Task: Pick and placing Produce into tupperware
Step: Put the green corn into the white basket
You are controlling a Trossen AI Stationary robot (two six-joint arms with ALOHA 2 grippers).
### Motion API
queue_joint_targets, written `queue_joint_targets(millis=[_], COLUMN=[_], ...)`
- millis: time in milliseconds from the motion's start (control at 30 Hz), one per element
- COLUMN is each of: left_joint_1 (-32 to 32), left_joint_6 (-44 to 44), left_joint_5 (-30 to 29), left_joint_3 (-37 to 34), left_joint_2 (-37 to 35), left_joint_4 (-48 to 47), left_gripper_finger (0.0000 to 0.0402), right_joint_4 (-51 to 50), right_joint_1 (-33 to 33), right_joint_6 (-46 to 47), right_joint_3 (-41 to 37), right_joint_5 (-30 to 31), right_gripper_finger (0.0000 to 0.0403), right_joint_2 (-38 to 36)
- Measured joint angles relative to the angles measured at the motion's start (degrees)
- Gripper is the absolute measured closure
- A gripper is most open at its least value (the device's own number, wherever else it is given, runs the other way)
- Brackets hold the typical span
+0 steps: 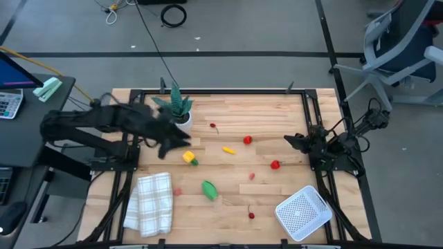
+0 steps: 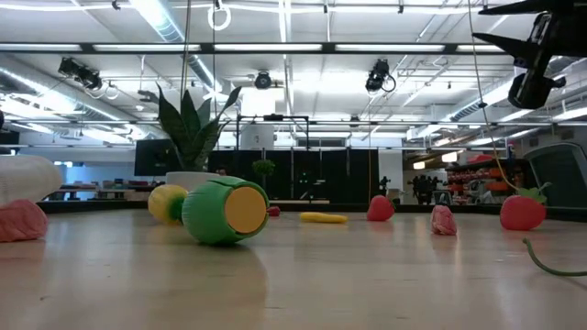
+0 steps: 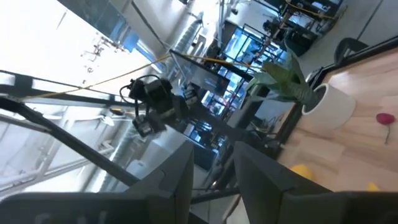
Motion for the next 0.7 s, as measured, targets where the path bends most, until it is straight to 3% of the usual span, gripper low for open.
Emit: queue_joint_targets(millis=[200,400,533,700], left_joint_1=[-0.4,-1.67,-2.46,-3.37], left_joint_6=[2.78,11.79,19.91,30.85], left_joint_5=[11.91,16.14,16.25,16.06], left_joint_3=[0.0,-0.02,-0.02,-0.02], left_joint_2=[8.89,14.87,18.32,23.05], left_joint_4=[0.14,0.69,0.74,2.87], left_gripper_finger=[0.0228,0.023,0.023,0.0224], right_joint_4=[-0.01,-0.89,-10.23,-29.98], right_joint_1=[-0.98,-4.5,-6.52,-8.27], right_joint_6=[-0.15,-0.29,-0.69,-1.77], right_joint_3=[0.0,3.48,11.8,27.01], right_joint_5=[0.38,-1.0,-2.35,-2.42], right_gripper_finger=[0.0278,0.0253,0.021,0.0161], right_joint_2=[0.02,0.64,3.29,12.48])
